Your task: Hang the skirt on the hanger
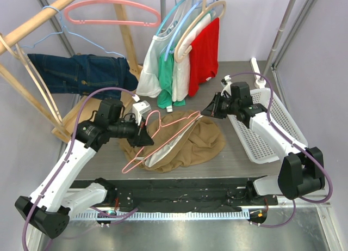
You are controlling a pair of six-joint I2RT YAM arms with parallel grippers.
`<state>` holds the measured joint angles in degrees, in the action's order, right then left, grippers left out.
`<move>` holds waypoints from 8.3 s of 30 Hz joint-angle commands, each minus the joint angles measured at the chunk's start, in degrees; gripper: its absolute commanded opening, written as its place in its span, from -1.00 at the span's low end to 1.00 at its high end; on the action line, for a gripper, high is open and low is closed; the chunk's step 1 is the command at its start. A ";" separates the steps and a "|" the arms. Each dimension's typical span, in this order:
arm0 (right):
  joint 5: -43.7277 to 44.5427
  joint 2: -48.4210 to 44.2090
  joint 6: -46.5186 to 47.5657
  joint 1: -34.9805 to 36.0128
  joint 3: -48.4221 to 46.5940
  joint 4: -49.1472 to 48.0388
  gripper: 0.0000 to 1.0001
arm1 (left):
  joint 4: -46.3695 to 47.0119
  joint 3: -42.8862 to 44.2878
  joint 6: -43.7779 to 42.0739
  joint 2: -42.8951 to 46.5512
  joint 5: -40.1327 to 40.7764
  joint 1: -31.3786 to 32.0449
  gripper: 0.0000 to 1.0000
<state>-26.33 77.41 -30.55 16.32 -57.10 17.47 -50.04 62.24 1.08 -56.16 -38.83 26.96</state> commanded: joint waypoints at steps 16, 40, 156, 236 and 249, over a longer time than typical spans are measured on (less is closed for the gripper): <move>-2.41 0.03 -1.53 -1.46 -2.75 -5.43 -0.98 | 0.91 0.61 2.60 -0.88 -6.34 -0.24 -0.99; -2.59 1.43 -4.17 -2.52 -5.56 -10.27 -0.98 | 1.44 -2.29 2.26 -2.02 -12.32 -0.24 -1.00; -28.87 6.54 52.19 11.37 -31.85 31.67 -0.98 | 1.17 12.65 3.75 -2.90 -2.85 -0.24 -1.00; -8.74 15.84 13.85 32.99 -41.78 -15.10 -0.98 | 35.19 -0.45 43.74 12.39 52.89 -0.24 -0.19; -8.30 19.36 10.07 33.78 -42.48 -20.73 -0.98 | 35.54 -2.73 45.59 13.10 51.05 -0.24 -0.30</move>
<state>-33.71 96.90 -18.65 49.39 -97.71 6.83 -16.12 60.34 46.11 -43.57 12.80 26.61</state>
